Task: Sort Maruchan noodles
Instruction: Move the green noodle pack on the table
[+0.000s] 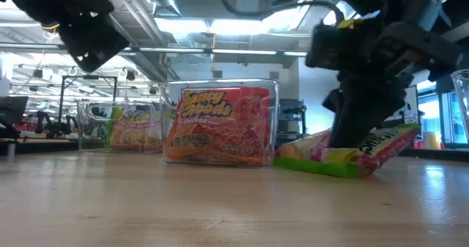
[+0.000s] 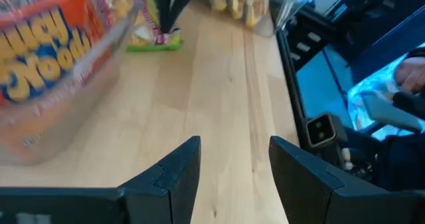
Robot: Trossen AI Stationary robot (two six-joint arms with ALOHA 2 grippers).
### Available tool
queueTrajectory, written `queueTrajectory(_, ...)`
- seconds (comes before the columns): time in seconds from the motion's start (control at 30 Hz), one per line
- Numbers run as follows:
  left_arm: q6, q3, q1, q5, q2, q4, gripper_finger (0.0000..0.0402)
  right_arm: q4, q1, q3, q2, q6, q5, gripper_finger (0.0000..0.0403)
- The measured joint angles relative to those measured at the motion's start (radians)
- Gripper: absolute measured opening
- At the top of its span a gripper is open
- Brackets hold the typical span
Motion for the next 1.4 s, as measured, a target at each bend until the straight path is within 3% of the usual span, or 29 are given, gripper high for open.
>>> queueTrajectory(0.17,-0.038,0.000,-0.038,-0.010,0.064,0.007,0.0173,-0.006,0.035,0.108,0.089,-0.046,-0.004,0.0008)
queueTrajectory(0.6,-0.092,0.000,-0.096,-0.017,0.278,0.255,0.0173,-0.018,0.137,0.409,0.327,-0.131,-0.044,0.0008)
queueTrajectory(0.8,-0.134,0.009,-0.116,-0.062,0.388,0.291,0.0172,-0.038,0.186,0.533,0.393,-0.135,-0.049,0.0008)
queueTrajectory(1.07,-0.136,0.048,-0.121,-0.259,0.478,0.305,0.0172,-0.234,0.281,0.661,0.362,-0.073,0.133,0.0007)
queueTrajectory(1.23,-0.119,0.092,-0.122,-0.269,0.571,0.390,0.0172,-0.375,0.349,0.638,0.354,0.086,0.247,0.0007)
queueTrajectory(1.4,-0.106,0.176,-0.122,-0.246,0.687,0.403,0.0172,-0.411,0.404,0.601,0.355,0.235,0.289,0.0007)
